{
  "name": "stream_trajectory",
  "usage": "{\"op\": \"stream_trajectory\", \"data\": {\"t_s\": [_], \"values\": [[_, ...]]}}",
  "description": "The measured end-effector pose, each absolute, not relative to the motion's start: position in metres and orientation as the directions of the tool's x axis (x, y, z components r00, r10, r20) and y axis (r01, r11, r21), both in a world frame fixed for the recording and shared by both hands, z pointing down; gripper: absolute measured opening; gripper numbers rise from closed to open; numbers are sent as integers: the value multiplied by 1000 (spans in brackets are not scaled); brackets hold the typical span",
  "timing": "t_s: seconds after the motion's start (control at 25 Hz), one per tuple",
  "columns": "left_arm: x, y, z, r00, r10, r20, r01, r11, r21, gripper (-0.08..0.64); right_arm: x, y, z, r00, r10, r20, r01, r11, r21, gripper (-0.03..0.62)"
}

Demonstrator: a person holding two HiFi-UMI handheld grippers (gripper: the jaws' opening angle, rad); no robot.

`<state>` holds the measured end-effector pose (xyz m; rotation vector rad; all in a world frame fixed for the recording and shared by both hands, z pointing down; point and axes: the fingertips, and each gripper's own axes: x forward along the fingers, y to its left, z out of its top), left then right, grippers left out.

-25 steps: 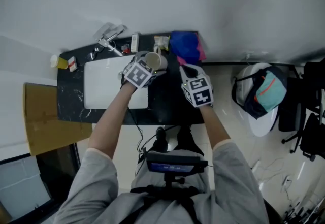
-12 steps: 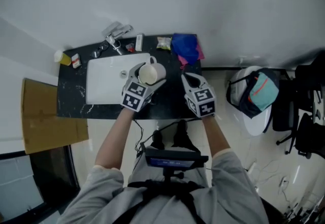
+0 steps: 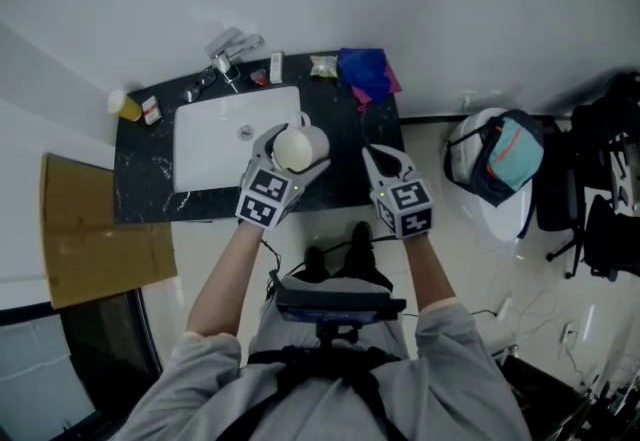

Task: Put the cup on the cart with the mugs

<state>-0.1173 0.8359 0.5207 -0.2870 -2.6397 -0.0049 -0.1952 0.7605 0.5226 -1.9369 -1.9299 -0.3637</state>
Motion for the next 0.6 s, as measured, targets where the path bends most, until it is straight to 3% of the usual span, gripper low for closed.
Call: {"op": "stream_trajectory", "data": {"t_s": [0.6], "values": [[-152, 662, 506, -886, -102, 452, -153, 985, -79, 456, -229, 543, 500, -368, 855, 365, 900, 426, -90, 2]]}}
